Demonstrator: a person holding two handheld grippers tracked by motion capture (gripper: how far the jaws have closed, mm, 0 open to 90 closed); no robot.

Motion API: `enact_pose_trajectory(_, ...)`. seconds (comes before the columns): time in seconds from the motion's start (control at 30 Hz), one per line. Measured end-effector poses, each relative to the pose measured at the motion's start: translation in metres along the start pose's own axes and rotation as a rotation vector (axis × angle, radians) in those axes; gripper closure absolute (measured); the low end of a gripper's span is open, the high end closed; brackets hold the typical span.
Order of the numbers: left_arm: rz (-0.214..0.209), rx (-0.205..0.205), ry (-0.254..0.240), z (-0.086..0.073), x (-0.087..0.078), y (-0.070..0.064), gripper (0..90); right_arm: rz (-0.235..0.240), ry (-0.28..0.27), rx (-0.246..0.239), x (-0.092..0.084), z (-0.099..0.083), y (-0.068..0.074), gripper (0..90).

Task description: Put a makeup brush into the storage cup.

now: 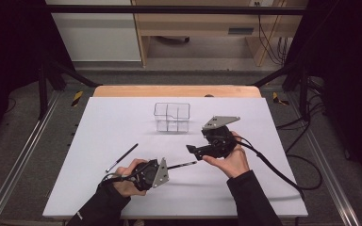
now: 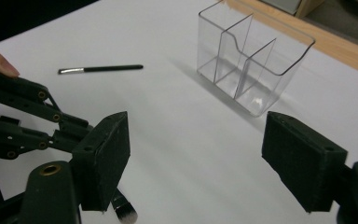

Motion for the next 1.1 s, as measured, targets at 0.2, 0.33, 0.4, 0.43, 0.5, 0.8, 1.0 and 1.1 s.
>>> enact_pose_trajectory(0.2,-0.002,-0.08,-0.022,-0.005,0.0,0.002,82.9,-0.018,-0.042,0.025,-0.007,-0.001,-0.001,18.6)
enact_pose_trajectory(0.33,-0.003,-0.121,-0.036,-0.007,0.0,0.002,82.9,-0.026,-0.071,0.042,-0.01,-0.004,-0.003,16.2)
enact_pose_trajectory(0.4,0.001,-0.139,-0.037,-0.008,0.0,0.002,82.9,-0.019,-0.093,0.057,-0.012,-0.006,-0.004,15.9)
enact_pose_trajectory(0.43,0.001,-0.152,-0.04,-0.008,0.0,0.002,82.9,-0.013,-0.102,0.061,-0.013,-0.007,-0.005,15.8)
enact_pose_trajectory(0.5,0.0,-0.177,-0.052,-0.009,0.001,0.003,82.9,-0.008,-0.111,0.068,-0.014,-0.008,-0.005,14.6)
enact_pose_trajectory(0.8,0.009,-0.281,-0.089,-0.013,0.0,0.005,82.9,0.011,-0.146,0.086,-0.015,-0.019,-0.004,11.9)
enact_pose_trajectory(1.0,0.004,-0.34,-0.115,-0.015,0.001,0.006,82.9,0.013,-0.178,0.116,-0.016,-0.03,-0.005,11.7)
enact_pose_trajectory(1.1,0.004,-0.367,-0.121,-0.015,0.001,0.005,82.9,0.015,-0.199,0.132,-0.016,-0.035,-0.005,11.6)
Point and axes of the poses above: each handheld gripper's, and its own axes: x roughly forward along the jaws, z roughly out of its top, y roughly to its left, the point moved 2 cm from there along x, roughly forward along the jaws, and after that the axes turned 4 degrees about x, right-handed, at the moved point
